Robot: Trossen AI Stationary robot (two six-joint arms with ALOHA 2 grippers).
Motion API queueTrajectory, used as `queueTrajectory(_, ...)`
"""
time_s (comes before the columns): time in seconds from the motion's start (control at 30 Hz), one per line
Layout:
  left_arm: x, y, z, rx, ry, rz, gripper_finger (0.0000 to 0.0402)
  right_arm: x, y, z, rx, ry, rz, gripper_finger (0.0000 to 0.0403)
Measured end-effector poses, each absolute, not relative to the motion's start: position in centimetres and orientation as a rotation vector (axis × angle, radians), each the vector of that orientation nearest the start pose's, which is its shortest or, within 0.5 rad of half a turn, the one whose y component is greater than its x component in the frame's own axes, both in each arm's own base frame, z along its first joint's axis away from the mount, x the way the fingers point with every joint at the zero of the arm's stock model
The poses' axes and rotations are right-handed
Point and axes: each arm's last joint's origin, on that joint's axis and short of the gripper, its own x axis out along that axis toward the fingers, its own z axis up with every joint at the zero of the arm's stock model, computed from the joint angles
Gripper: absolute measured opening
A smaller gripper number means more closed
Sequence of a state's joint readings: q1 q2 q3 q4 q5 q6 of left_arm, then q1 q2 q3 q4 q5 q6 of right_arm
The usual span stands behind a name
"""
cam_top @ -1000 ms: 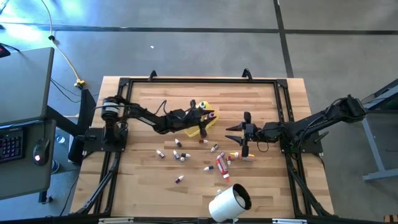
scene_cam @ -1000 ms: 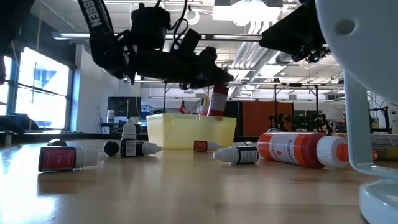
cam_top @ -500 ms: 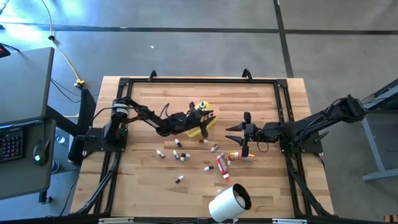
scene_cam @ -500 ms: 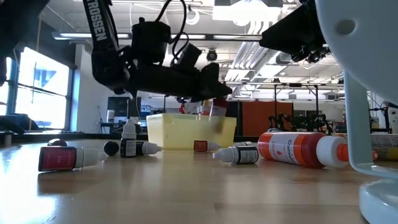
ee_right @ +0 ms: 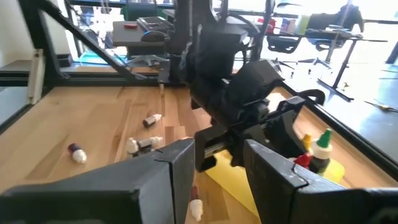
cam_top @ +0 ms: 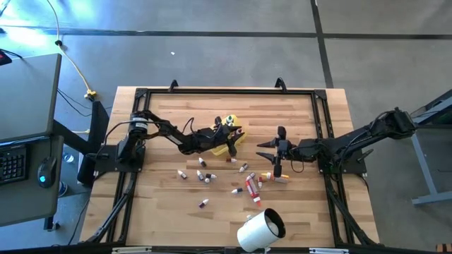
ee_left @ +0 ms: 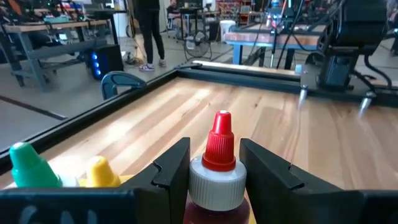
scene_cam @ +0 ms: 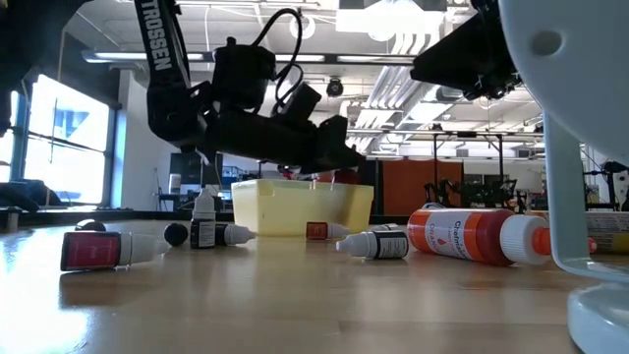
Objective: Pick & Place food coloring
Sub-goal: Put the large red food coloring bottle into the yellow container, then adjust the food coloring bottles into the yellow container
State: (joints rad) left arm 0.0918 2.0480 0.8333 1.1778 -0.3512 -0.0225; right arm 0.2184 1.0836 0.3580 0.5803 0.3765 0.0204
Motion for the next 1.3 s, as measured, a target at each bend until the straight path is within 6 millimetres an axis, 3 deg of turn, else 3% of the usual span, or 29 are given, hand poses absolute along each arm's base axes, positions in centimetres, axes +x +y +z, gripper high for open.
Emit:
queueTrajectory(0.63, 37.5, 4.4, 12.4, 0.006, 0.061, 0.435, 0.0129, 21.0, 3.5, 20.4, -0.022, 0.153, -0.163, 0.0131)
queueTrajectory(0.87, 37.6, 4.4, 12.4, 0.006, 0.063, 0.435, 0.0160, 21.0, 3.6, 20.4, -0.021, 0.153, -0.153, 0.0131)
queueTrajectory(1.03, 38.3, 4.5, 12.8, 0.008, 0.075, 0.439, 0.0183, 21.0, 3.6, 20.4, -0.021, 0.153, -0.153, 0.0131)
queueTrajectory(1.3, 39.6, 4.7, 14.8, 0.100, 0.028, 0.448, 0.0186, 21.0, 3.6, 20.4, -0.020, 0.153, -0.152, 0.0131)
